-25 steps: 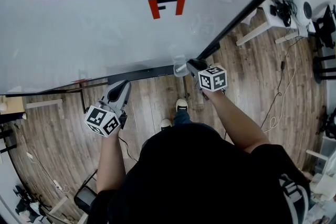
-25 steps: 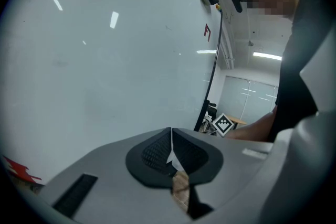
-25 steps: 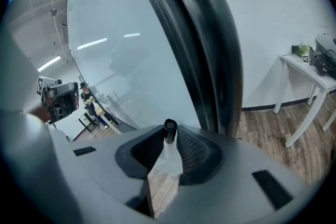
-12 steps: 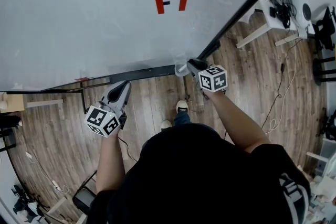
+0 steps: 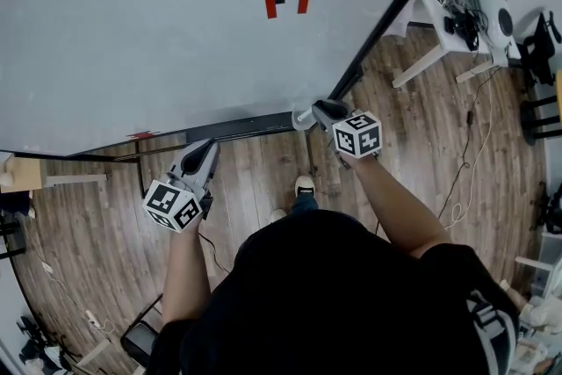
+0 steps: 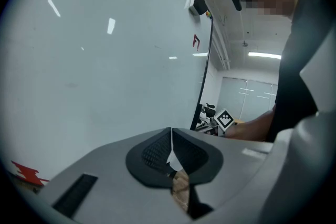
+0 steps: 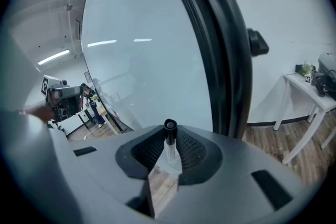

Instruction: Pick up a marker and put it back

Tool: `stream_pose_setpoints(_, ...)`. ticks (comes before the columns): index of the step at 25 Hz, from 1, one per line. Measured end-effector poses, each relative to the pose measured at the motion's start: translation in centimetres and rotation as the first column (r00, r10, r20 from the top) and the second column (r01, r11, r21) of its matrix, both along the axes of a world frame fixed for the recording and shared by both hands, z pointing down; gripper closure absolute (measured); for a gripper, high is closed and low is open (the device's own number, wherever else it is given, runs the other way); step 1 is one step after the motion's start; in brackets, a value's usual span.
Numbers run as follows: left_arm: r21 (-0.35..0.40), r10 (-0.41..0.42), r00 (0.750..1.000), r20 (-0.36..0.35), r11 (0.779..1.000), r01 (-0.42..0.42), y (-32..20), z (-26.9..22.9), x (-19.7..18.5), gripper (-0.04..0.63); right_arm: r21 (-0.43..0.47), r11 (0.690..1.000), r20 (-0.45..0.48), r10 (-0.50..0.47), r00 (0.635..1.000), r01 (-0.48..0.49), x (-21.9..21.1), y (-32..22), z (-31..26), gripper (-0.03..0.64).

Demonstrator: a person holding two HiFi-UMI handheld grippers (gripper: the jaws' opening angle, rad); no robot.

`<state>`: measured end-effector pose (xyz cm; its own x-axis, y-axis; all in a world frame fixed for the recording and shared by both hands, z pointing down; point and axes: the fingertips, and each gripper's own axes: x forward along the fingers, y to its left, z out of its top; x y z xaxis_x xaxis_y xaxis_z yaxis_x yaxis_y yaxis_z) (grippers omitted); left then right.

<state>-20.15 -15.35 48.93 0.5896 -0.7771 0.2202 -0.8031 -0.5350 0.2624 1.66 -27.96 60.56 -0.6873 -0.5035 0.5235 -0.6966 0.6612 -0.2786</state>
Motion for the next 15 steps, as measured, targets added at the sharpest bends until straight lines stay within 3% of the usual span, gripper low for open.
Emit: stream_pose_setpoints(15,0.053,0.043,0.999,-0.004,0.998,-0.043,2.5,-1.7,1.7,0.580,0.129,0.990,0.028,0.061,0.998,-0.064,3.9,2.9,-6.8,0.554)
